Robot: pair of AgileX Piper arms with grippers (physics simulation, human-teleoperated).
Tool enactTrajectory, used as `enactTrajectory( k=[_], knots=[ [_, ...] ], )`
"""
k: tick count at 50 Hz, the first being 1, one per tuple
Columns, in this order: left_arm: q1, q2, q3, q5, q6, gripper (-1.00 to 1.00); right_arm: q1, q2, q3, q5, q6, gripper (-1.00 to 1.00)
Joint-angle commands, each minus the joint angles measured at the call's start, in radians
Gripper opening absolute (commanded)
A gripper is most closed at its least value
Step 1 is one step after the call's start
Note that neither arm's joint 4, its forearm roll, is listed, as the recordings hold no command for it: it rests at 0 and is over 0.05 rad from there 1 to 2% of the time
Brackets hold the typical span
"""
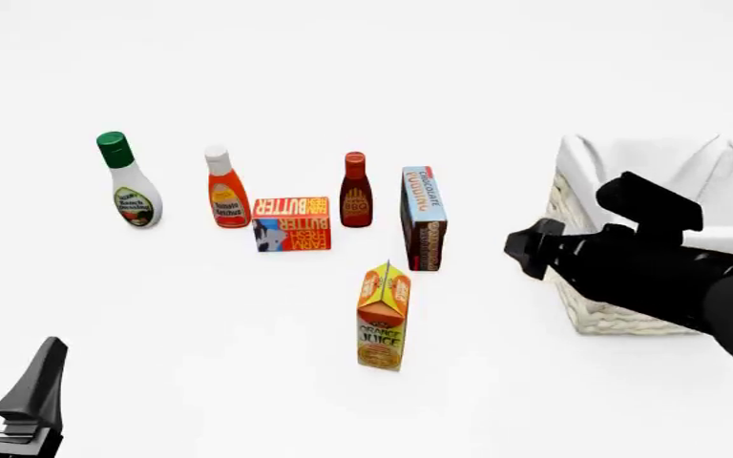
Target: Pick the orange juice and place it in the basket.
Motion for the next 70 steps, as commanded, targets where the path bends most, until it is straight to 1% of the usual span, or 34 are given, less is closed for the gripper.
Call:
enactTrajectory(
  k=[1, 3, 5, 6, 7, 8, 10, 11, 12, 13, 14, 16, 21, 23, 25, 27, 30, 31, 34, 38, 39, 41, 43, 48, 55, 60, 62, 64, 66, 70],
  knots=[
    [0.0, 0.0, 0.0, 0.0, -0.001, 1.0, 0.094, 0.066, -0.063, 0.07, 0.13, 1.0],
    [0.0, 0.0, 0.0, 0.0, -0.001, 1.0, 0.093, 0.094, -0.093, 0.111, 0.125, 1.0],
    [0.0, 0.0, 0.0, 0.0, 0.0, 1.0, 0.141, 0.094, -0.099, 0.113, 0.172, 1.0],
    [0.0, 0.0, 0.0, 0.0, 0.0, 1.0, 0.141, 0.102, -0.111, 0.13, 0.171, 1.0],
    [0.0, 0.0, 0.0, 0.0, -0.001, 1.0, 0.123, 0.118, -0.138, 0.168, 0.153, 1.0],
    [0.0, 0.0, 0.0, 0.0, -0.001, 1.0, 0.147, 0.118, -0.136, 0.167, 0.177, 1.0],
    [0.0, 0.0, 0.0, 0.0, -0.001, 1.0, 0.138, 0.129, -0.171, 0.209, 0.167, 1.0],
    [0.0, 0.0, 0.0, 0.0, 0.0, 1.0, 0.146, 0.127, -0.182, 0.216, 0.171, 1.0],
    [0.0, 0.0, 0.0, 0.0, -0.001, 1.0, 0.165, 0.122, -0.184, 0.219, 0.195, 1.0],
    [0.0, 0.0, 0.0, 0.0, 0.0, 1.0, 0.157, 0.128, -0.202, 0.238, 0.182, 1.0],
    [0.0, 0.0, 0.0, 0.0, 0.0, 1.0, 0.16, 0.131, -0.208, 0.247, 0.186, 1.0],
    [0.0, 0.0, 0.0, 0.0, 0.0, 1.0, 0.195, 0.125, -0.201, 0.242, 0.227, 1.0],
    [0.0, 0.0, 0.0, 0.0, 0.0, 1.0, 0.199, 0.138, -0.211, 0.275, 0.243, 1.0],
    [0.0, 0.0, 0.0, 0.0, -0.001, 1.0, 0.226, 0.139, -0.206, 0.275, 0.27, 1.0],
    [0.0, 0.0, 0.0, 0.0, 0.0, 1.0, 0.222, 0.144, -0.223, 0.295, 0.268, 1.0],
    [0.0, 0.0, 0.0, 0.0, -0.001, 1.0, 0.235, 0.148, -0.24, 0.314, 0.281, 1.0],
    [0.0, 0.0, 0.0, 0.0, -0.001, 1.0, 0.236, 0.164, -0.275, 0.356, 0.283, 1.0],
    [0.0, 0.0, 0.0, 0.0, 0.0, 1.0, 0.258, 0.164, -0.277, 0.356, 0.304, 1.0],
    [0.0, 0.0, 0.0, 0.0, 0.0, 1.0, 0.252, 0.181, -0.302, 0.384, 0.296, 1.0],
    [0.0, 0.0, 0.0, 0.0, -0.001, 1.0, 0.303, 0.194, -0.332, 0.403, 0.344, 1.0],
    [0.0, 0.0, 0.0, 0.0, -0.001, 1.0, 0.303, 0.194, -0.332, 0.403, 0.344, 1.0],
    [0.0, 0.0, 0.0, 0.0, -0.001, 1.0, 0.278, 0.22, -0.365, 0.436, 0.321, 1.0],
    [0.0, 0.0, 0.0, 0.0, -0.001, 1.0, 0.295, 0.223, -0.369, 0.435, 0.34, 1.0],
    [0.0, 0.0, 0.0, 0.0, -0.001, 1.0, 0.298, 0.249, -0.402, 0.461, 0.346, 1.0],
    [0.0, 0.0, 0.0, 0.0, -0.001, 1.0, 0.294, 0.3, -0.486, 0.524, 0.342, 1.0],
    [0.0, 0.0, 0.0, 0.0, 0.0, 1.0, 0.31, 0.324, -0.51, 0.54, 0.357, 1.0],
    [0.0, 0.0, 0.0, 0.0, 0.0, 1.0, 0.294, 0.354, -0.541, 0.574, 0.335, 1.0],
    [0.0, 0.0, 0.0, 0.0, -0.001, 1.0, 0.322, 0.347, -0.533, 0.563, 0.363, 1.0],
    [0.0, 0.0, 0.0, 0.0, 0.0, 1.0, 0.312, 0.371, -0.575, 0.596, 0.346, 1.0],
    [0.0, 0.0, 0.0, 0.0, 0.0, 1.0, 0.332, 0.381, -0.6, 0.621, 0.369, 1.0]
  ],
)
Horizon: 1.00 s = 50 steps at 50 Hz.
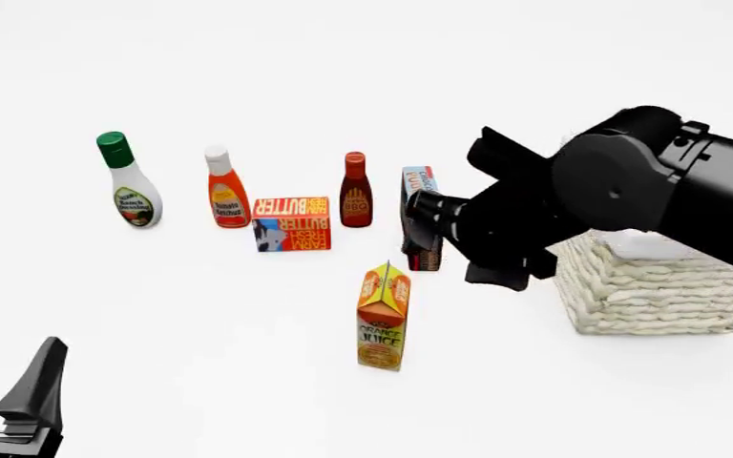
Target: Pick the orange juice and place it in the basket.
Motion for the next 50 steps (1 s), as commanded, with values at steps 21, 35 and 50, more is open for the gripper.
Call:
enactTrajectory(
  k=[21, 35, 50],
  knots=[
    [0.0, 0.0, 0.0, 0.0, 0.0, 1.0, 0.108, 0.093, -0.153, 0.165, 0.098, 1.0],
    [0.0, 0.0, 0.0, 0.0, -0.001, 1.0, 0.07, 0.157, -0.249, 0.259, 0.064, 1.0],
    [0.0, 0.0, 0.0, 0.0, -0.001, 1.0, 0.052, 0.255, -0.369, 0.336, 0.039, 1.0]
  ],
)
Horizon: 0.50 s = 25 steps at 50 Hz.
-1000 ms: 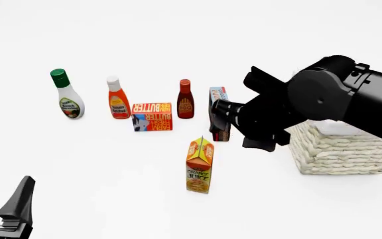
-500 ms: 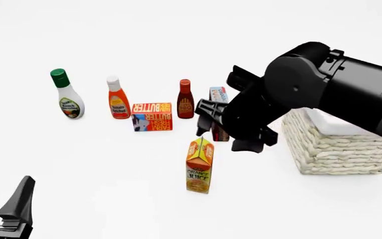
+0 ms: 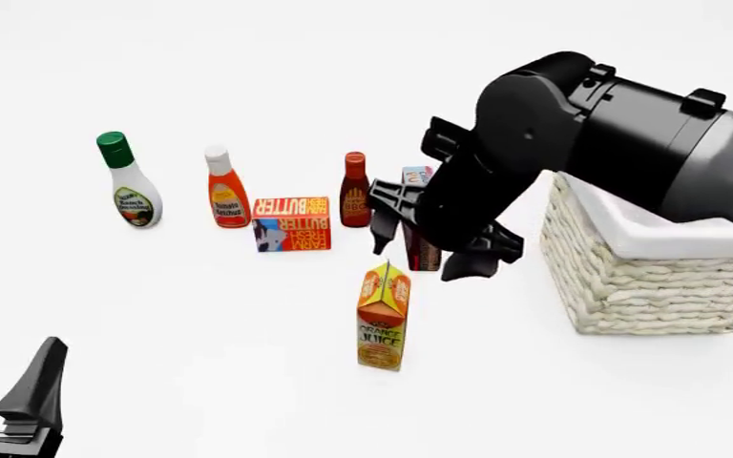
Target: Pick the orange juice and place it in the basket.
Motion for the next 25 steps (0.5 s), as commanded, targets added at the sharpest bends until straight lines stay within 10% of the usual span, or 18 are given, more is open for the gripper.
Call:
enactTrajectory(
  k=[1, 25],
  knots=[
    [0.0, 0.0, 0.0, 0.0, -0.001, 1.0, -0.011, 0.087, -0.114, 0.077, -0.026, 1.0],
    [0.0, 0.0, 0.0, 0.0, -0.001, 1.0, -0.065, 0.243, -0.168, 0.093, -0.156, 1.0]
  ],
)
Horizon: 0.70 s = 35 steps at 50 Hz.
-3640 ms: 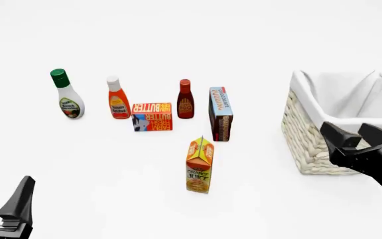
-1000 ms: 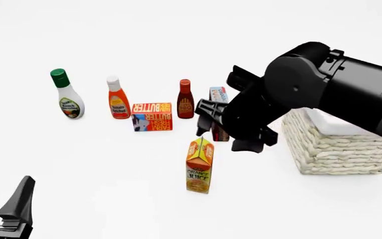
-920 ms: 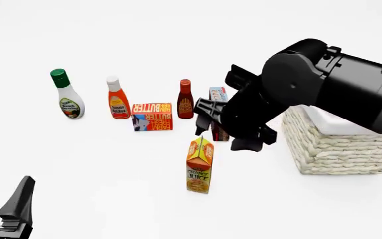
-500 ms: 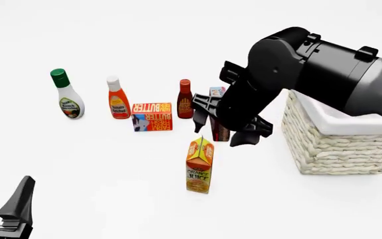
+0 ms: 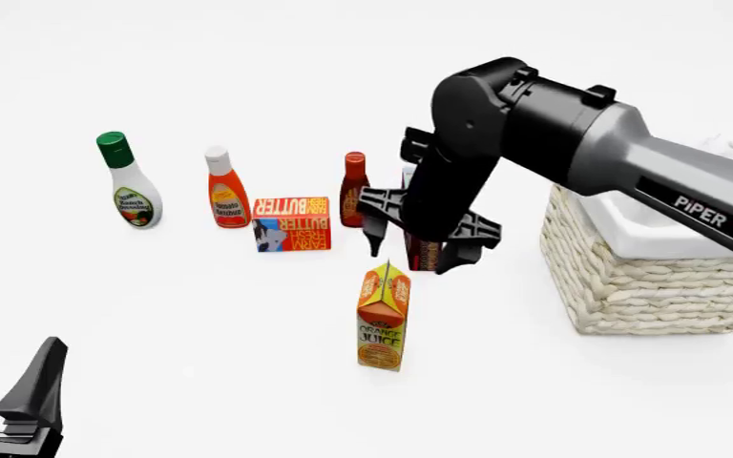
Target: Pick the orange juice and place it in the basket.
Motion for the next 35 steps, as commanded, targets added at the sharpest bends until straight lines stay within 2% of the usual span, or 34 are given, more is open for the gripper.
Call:
enactTrajectory(
  k=[1, 2, 14, 35],
  knots=[
    [0.0, 0.0, 0.0, 0.0, 0.0, 1.0, -0.017, 0.063, -0.022, 0.009, -0.052, 1.0],
    [0.0, 0.0, 0.0, 0.0, 0.0, 1.0, -0.024, 0.071, -0.024, 0.009, -0.066, 1.0],
    [0.0, 0.0, 0.0, 0.0, 0.0, 1.0, -0.013, 0.097, -0.044, 0.009, -0.086, 1.0],
    [0.0, -0.001, 0.0, 0.0, -0.001, 1.0, 0.002, 0.11, -0.054, 0.009, -0.096, 1.0]
  ],
)
